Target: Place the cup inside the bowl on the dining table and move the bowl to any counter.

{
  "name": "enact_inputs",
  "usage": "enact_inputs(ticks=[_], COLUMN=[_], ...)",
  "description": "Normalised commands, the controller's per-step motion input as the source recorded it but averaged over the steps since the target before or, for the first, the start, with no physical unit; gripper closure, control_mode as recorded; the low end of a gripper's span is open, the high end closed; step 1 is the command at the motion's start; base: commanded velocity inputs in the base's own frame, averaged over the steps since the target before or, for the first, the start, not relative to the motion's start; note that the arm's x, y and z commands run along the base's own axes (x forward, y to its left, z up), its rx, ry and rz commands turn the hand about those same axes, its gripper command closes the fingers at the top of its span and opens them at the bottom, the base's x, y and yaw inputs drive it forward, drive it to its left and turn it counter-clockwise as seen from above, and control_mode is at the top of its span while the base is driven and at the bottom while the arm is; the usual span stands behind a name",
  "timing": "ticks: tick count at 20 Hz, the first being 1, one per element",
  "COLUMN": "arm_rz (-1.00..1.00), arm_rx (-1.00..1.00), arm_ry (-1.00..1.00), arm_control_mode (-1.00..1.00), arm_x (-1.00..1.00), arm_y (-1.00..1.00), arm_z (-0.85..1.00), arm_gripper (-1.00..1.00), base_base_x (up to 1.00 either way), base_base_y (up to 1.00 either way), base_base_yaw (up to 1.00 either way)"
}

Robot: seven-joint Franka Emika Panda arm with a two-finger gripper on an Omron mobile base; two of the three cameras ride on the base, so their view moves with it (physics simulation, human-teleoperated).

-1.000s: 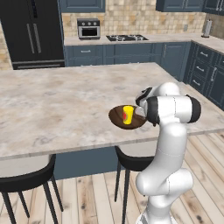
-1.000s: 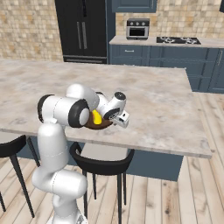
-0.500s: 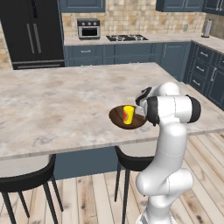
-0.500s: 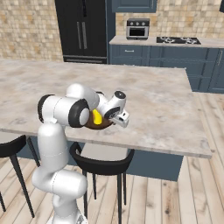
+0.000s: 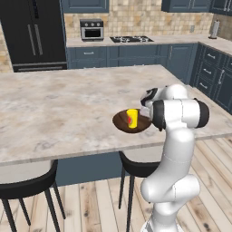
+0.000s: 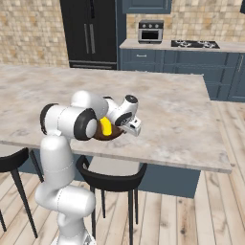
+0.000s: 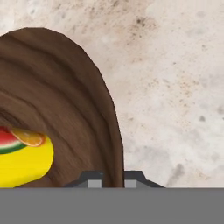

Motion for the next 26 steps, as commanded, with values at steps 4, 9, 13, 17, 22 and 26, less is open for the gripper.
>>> enact_inputs(ticks=[4,9,13,17,22,26], arm_rz=[0.00,0.00,0.00,0.00,0.00,0.00], arm_rx=[0.02,0.05,0.10,0.09,0.06,0.02], arm_ry=[0.00,0.00,0.00,0.00,0.00,0.00], arm_control_mode=[-1.00,-1.00,-1.00,-1.00,-1.00,-1.00], arm_x=[0.00,0.00,0.00,0.00,0.00,0.00], arm_y=[0.00,0.00,0.00,0.00,0.00,0.00], arm_z=[0.13,0.03,0.00,0.00,0.00,0.18], arm_gripper=[1.00,1.00,1.00,1.00,1.00,1.00], base_base_x=[0.00,0.00,0.00,0.00,0.00,0.00], base_base_y=[0.00,0.00,0.00,0.00,0.00,0.00], base_base_yaw=[0.00,0.00,0.00,0.00,0.00,0.00])
